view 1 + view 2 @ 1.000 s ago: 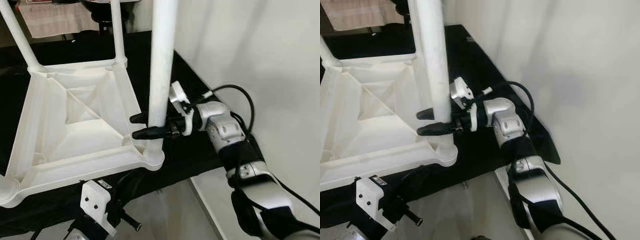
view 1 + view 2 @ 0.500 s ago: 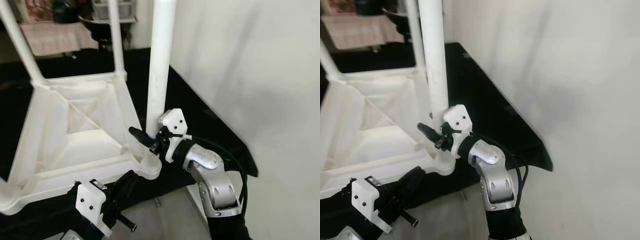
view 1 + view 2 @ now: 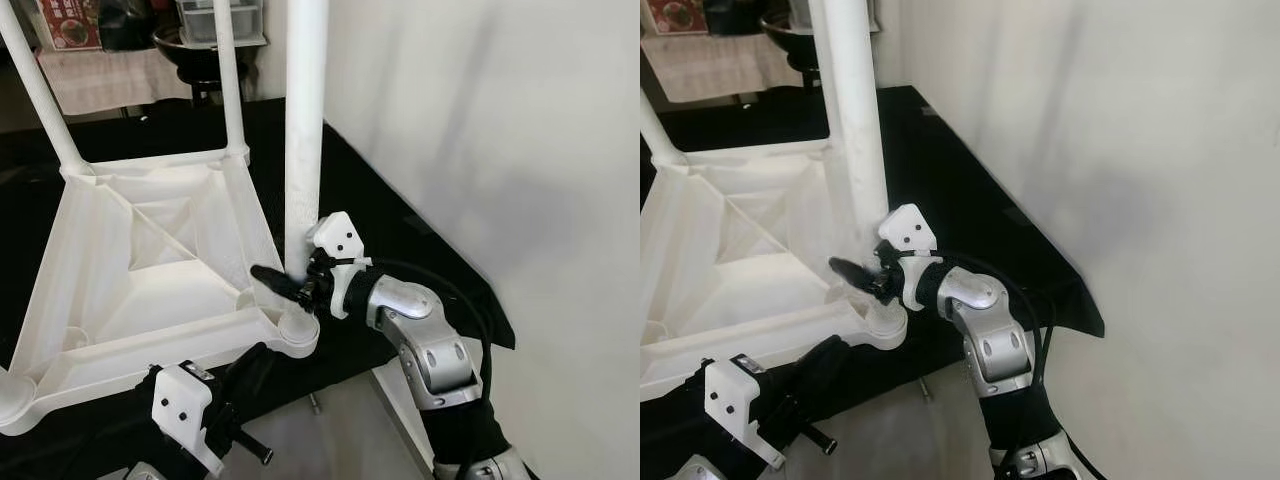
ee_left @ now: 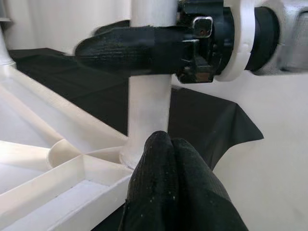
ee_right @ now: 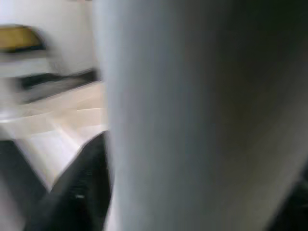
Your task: Building children table
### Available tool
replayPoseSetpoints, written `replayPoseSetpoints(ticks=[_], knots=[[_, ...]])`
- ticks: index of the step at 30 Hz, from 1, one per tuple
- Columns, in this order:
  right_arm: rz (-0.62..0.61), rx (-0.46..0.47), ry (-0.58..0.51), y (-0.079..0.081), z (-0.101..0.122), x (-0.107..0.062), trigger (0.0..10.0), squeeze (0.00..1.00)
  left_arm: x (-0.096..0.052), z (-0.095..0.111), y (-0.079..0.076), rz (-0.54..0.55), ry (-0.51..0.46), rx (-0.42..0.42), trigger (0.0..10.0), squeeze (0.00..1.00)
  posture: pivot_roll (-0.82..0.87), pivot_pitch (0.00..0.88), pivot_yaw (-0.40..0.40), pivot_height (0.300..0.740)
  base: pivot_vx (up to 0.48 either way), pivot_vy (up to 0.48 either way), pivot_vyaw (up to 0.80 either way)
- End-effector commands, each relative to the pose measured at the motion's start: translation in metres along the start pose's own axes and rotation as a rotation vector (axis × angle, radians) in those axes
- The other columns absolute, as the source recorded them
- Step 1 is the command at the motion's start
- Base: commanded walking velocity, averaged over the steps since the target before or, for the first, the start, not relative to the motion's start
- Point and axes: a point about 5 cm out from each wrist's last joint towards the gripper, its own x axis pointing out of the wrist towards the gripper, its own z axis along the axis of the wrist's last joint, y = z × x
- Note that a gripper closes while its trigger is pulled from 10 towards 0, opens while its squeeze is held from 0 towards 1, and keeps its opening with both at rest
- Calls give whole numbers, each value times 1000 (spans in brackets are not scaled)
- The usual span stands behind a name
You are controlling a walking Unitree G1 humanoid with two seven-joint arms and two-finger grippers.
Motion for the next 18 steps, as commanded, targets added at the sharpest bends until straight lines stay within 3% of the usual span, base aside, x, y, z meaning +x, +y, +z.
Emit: replayPoseSetpoints(ticks=[1,5,6,14,15,18], knots=[[119,-5,-57,-1,9,1,10000,1000,-1,-2,-1,-3,6,-11,10000,0,-81,111,-87,740,0,0,0],[274,-67,-53,-10,15,-3,10000,1000,-2,-2,-3,-3,6,-12,10000,0,-74,110,-90,740,0,0,0],[322,-74,-35,-15,16,-3,10000,0,-2,-2,-3,-2,6,-13,10000,0,-66,111,-92,740,0,0,0],[441,-63,9,-38,23,3,10000,0,-5,-1,-8,-2,10,-19,10000,0,-48,119,-97,740,0,0,0],[448,-57,9,-40,23,4,0,0,-5,-1,-9,-2,11,-20,10000,0,-44,120,-98,740,0,0,0],[461,-54,13,-43,23,4,0,0,-6,-1,-10,-3,12,-21,10000,0,-42,122,-100,740,0,0,0]])
